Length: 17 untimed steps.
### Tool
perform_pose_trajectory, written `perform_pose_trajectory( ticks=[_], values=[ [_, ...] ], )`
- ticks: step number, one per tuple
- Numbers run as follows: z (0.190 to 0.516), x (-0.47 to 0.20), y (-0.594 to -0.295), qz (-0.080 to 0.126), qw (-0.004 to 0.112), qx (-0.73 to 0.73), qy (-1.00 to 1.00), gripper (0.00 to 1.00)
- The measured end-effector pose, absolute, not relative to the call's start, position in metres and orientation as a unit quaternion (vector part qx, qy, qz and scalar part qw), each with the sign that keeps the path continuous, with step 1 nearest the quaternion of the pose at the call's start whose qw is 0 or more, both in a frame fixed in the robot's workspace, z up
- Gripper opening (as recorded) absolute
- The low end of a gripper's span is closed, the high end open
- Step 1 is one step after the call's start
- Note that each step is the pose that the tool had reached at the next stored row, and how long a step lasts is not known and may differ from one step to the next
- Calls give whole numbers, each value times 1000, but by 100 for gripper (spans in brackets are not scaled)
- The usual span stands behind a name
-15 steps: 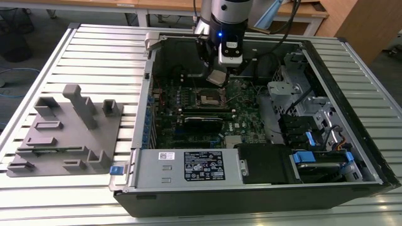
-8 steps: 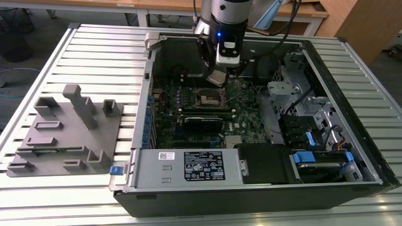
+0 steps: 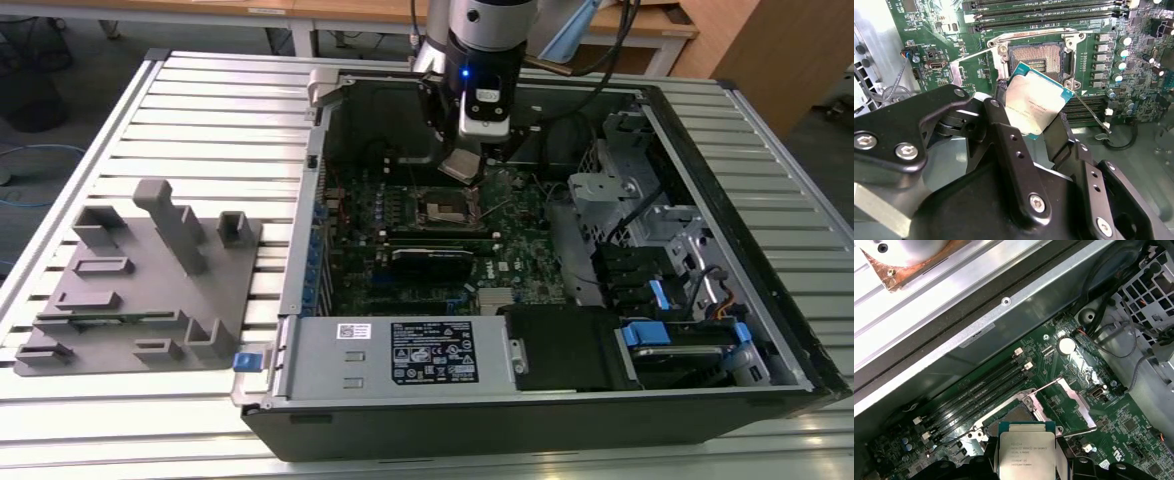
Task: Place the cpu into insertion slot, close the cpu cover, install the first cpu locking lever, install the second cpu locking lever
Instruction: 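Place the cpu into insertion slot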
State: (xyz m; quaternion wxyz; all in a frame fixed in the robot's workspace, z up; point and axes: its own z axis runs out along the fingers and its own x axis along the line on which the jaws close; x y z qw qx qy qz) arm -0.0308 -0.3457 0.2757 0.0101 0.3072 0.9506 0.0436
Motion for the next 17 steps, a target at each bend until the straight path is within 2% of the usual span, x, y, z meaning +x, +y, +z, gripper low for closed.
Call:
perform_pose_trajectory(
  ticks=[17],
  values=[
    [276,-31,-346,43,11,335,941,54]
  ],
)
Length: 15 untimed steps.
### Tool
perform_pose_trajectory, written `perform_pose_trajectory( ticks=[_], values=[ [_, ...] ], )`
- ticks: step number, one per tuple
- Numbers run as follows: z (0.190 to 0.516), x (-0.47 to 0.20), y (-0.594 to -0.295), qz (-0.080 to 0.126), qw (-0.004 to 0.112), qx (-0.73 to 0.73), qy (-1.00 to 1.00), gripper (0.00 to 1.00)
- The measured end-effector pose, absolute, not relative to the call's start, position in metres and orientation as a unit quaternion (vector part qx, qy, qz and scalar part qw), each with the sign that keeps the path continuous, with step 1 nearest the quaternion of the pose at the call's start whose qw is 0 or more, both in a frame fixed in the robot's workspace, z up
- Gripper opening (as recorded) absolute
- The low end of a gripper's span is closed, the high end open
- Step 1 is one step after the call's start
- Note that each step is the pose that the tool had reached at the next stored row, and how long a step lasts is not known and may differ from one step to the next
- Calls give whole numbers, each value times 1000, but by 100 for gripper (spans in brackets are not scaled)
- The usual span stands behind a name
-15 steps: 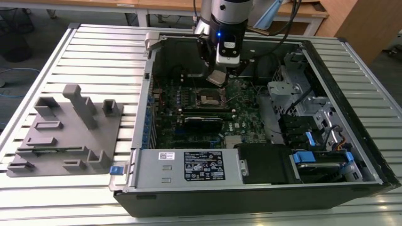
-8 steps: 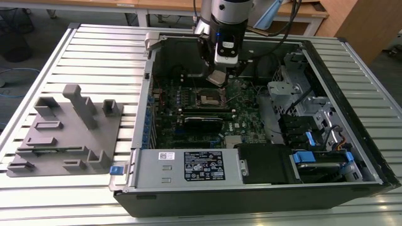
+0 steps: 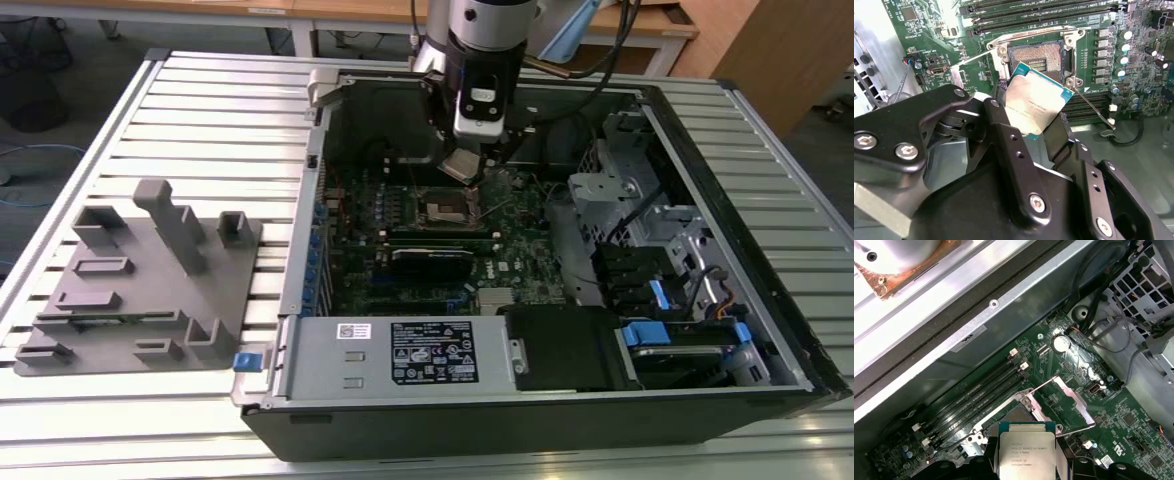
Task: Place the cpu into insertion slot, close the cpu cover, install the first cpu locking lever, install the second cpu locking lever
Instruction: 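Place the cpu into insertion slot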
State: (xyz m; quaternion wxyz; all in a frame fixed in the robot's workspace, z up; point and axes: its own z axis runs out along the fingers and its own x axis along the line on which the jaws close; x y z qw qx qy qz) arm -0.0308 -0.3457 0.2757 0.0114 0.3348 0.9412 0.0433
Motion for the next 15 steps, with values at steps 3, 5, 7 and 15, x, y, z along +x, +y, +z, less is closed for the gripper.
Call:
perform_pose_trajectory(
  ticks=[3,5,7,15],
  values=[
    [276,-31,-346,43,12,345,938,54],
    [276,-31,-346,43,13,360,932,54],
    [276,-31,-346,43,13,372,927,54],
    [276,-31,-346,43,13,373,927,54]
  ],
)
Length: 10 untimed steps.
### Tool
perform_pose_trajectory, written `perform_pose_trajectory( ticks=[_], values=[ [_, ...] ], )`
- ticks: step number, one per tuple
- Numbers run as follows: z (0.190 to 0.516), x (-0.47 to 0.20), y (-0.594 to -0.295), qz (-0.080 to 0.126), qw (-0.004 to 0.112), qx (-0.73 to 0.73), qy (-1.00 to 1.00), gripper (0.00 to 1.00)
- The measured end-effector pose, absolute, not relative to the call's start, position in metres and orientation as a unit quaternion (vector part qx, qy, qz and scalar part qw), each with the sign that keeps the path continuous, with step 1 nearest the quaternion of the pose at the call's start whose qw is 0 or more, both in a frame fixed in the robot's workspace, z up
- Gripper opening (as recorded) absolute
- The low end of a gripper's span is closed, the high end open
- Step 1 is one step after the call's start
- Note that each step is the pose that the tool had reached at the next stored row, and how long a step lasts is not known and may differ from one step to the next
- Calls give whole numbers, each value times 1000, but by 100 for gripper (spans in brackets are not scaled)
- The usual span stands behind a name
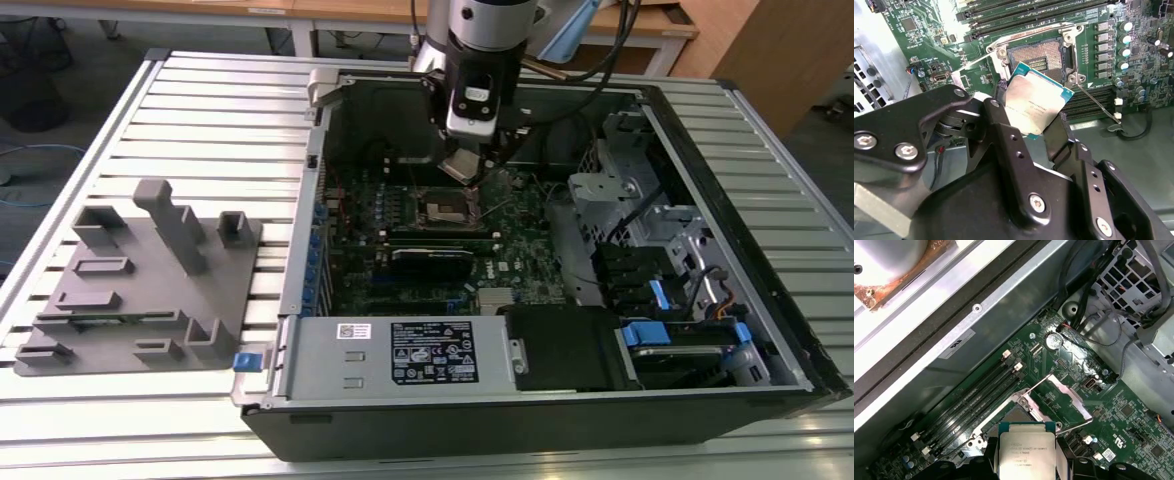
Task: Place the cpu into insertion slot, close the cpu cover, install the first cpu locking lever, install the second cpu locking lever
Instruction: 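Place the cpu into insertion slot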
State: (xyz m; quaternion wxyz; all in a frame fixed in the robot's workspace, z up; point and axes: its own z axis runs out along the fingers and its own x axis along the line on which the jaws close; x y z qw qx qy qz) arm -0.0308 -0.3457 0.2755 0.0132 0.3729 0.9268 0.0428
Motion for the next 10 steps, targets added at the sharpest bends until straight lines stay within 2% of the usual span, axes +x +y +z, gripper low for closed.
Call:
perform_pose_trajectory(
  ticks=[10],
  values=[
    [275,-31,-346,42,16,428,903,54]
  ],
)
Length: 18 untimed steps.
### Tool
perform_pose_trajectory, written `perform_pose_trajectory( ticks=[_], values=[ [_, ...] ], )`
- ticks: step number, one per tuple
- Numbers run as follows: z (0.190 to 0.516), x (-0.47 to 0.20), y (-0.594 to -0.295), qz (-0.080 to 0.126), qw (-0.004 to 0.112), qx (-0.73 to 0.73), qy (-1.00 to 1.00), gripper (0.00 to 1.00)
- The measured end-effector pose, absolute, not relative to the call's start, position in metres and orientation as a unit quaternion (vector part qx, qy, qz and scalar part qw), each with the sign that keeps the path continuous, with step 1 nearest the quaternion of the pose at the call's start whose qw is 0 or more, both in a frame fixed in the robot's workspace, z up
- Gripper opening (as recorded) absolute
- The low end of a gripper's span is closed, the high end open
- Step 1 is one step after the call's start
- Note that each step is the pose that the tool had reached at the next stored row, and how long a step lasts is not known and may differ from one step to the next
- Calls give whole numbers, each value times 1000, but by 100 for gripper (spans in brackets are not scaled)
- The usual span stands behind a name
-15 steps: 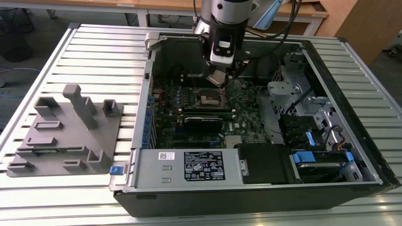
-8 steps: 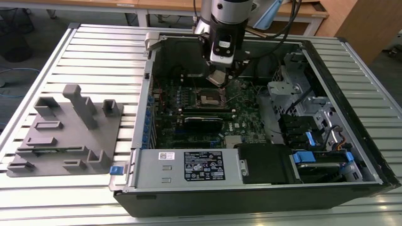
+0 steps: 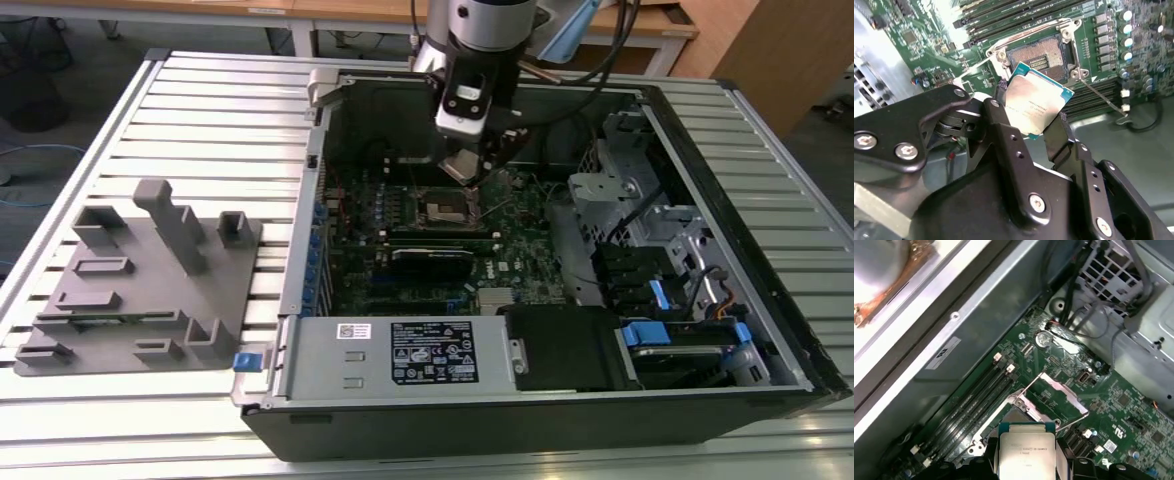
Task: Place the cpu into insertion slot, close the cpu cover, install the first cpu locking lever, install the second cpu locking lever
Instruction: 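Place the cpu into insertion slot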
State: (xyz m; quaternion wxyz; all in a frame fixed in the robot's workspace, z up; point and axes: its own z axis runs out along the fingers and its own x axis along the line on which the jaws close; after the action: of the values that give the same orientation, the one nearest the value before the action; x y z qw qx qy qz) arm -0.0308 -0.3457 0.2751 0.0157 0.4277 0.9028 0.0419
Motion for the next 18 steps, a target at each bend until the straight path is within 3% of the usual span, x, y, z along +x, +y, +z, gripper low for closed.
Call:
perform_pose_trajectory(
  ticks=[18],
  values=[
    [274,-31,-346,39,22,569,821,54]
  ],
)
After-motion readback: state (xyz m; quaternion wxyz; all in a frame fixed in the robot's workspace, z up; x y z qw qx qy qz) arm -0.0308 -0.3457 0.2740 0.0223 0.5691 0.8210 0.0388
